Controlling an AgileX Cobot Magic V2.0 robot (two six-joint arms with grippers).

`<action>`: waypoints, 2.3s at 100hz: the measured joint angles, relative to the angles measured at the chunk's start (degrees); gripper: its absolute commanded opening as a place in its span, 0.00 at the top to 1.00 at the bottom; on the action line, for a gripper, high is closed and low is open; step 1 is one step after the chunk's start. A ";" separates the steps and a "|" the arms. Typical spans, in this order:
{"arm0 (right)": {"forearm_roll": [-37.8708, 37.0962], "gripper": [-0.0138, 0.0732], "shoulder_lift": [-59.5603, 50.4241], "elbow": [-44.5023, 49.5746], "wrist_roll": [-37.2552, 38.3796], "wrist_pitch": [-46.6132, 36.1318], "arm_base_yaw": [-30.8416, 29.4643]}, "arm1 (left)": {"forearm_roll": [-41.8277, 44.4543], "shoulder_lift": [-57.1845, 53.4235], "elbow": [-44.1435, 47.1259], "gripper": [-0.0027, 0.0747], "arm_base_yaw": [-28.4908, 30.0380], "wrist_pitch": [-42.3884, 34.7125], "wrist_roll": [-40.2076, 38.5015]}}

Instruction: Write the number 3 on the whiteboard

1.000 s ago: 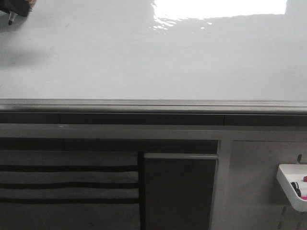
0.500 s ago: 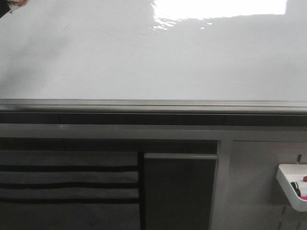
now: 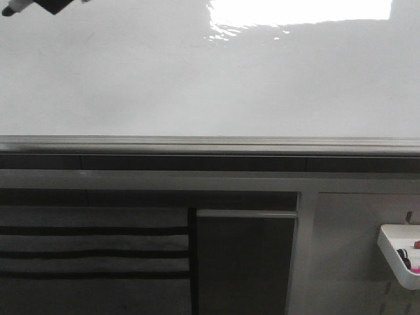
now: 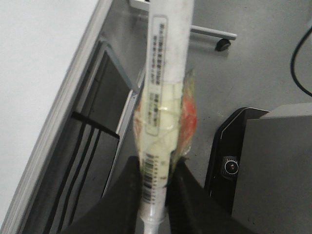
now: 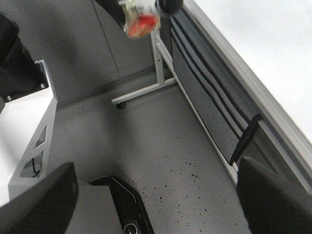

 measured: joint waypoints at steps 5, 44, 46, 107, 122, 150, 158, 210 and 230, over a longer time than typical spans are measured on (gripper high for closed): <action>-0.82 0.16 2.28 -1.77 -0.09 -0.12 2.05 | -0.11 0.00 0.00 0.99 -1.39 0.11 0.60; -8.63 0.34 17.48 -16.74 -0.20 -0.76 17.32 | -0.11 0.00 0.00 0.99 -3.79 0.11 1.59; -8.87 0.35 18.14 -17.42 -0.20 -0.76 18.01 | -0.11 0.00 0.00 0.99 -3.79 0.11 1.59; -9.97 0.66 24.31 -22.89 -0.10 0.87 20.66 | -0.11 0.00 0.00 0.99 -3.79 0.11 1.80; -9.97 0.73 24.31 -22.89 -0.10 1.83 20.66 | -0.11 0.00 0.00 0.99 -3.79 0.11 1.80; -9.97 0.84 24.31 -22.89 0.11 1.94 20.66 | -0.11 0.00 0.00 0.96 -3.79 0.01 1.61; -9.97 0.84 24.31 -22.89 0.11 1.94 20.66 | -0.11 0.00 0.00 0.88 -3.79 0.01 1.57; -18.95 0.84 21.41 -22.89 6.79 -0.18 20.66 | 6.31 -5.25 0.00 0.50 -3.79 -8.48 -3.90; -27.33 0.84 15.37 -22.36 18.88 -1.57 18.96 | 7.39 -11.80 1.16 0.50 -1.35 -8.92 -10.25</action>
